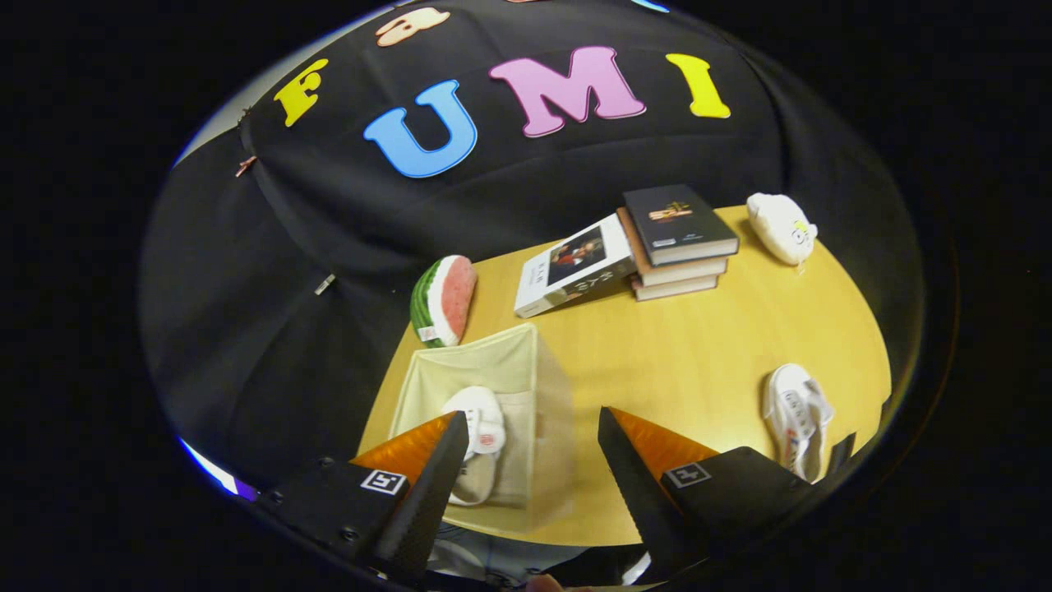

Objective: Open the storage box then place both shoes into the box .Put the left shoe in first, then the right shoe, with the right side of both shoes facing outward in a uniform manner.

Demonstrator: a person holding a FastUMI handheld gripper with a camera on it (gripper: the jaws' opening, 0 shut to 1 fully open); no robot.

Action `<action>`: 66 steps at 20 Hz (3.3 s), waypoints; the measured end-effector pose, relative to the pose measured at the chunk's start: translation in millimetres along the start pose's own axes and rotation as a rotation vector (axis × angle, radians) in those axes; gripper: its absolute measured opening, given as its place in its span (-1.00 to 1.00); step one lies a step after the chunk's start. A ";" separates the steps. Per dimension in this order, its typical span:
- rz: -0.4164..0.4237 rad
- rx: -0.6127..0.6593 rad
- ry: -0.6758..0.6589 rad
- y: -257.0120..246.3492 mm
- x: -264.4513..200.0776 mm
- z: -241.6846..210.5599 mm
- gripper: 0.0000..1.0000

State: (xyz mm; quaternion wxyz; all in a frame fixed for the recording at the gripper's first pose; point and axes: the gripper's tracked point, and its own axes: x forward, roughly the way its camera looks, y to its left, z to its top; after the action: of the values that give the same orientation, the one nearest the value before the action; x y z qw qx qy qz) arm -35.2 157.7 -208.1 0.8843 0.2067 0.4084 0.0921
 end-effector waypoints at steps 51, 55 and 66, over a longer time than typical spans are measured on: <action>-0.018 0.225 0.037 -10.8 -0.7 22.5 -0.90; -0.047 0.234 0.105 40.1 22.9 5.2 -0.90; -0.183 0.183 0.239 83.8 95.3 -55.9 -0.90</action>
State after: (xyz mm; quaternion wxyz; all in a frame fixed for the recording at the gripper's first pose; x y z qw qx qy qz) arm -15.3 280.8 -268.9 0.8117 0.2360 0.5343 -0.0023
